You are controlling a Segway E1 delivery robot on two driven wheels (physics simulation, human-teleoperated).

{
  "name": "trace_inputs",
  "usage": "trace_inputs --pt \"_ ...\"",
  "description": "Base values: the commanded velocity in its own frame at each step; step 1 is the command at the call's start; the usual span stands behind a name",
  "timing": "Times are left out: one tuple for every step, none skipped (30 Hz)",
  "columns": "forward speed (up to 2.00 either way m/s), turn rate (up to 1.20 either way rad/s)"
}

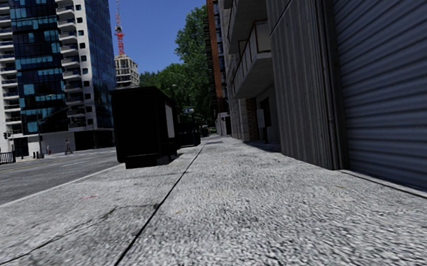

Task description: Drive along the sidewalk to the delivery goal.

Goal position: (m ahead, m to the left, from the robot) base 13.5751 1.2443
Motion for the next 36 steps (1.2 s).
trace_inputs --pt "2.00 0.20" --pt "2.00 0.20" --pt "2.00 0.20" --pt "2.00 0.20" --pt "2.00 0.20" --pt "2.00 0.20" --pt "2.00 0.20" --pt "2.00 0.20" --pt "2.00 0.20" --pt "2.00 0.20" --pt "2.00 0.20" --pt "2.00 0.20" --pt "2.00 0.19" --pt "2.00 0.00" --pt "2.00 0.00" --pt "2.00 0.00" --pt "2.00 0.00" --pt "2.00 0.00" --pt "2.00 0.00" --pt "2.00 0.00" --pt "2.00 0.00" --pt "2.00 0.00" --pt "2.00 0.00" --pt "2.00 0.00" --pt "2.00 0.00" --pt "2.00 0.00" --pt "2.00 0.00" --pt "2.00 0.00" --pt "2.00 0.00" --pt "2.00 0.00" --pt "2.00 0.00" --pt "2.00 0.00" --pt "2.00 0.00" --pt "2.00 0.00" --pt "2.00 0.00" --pt "2.00 0.00"
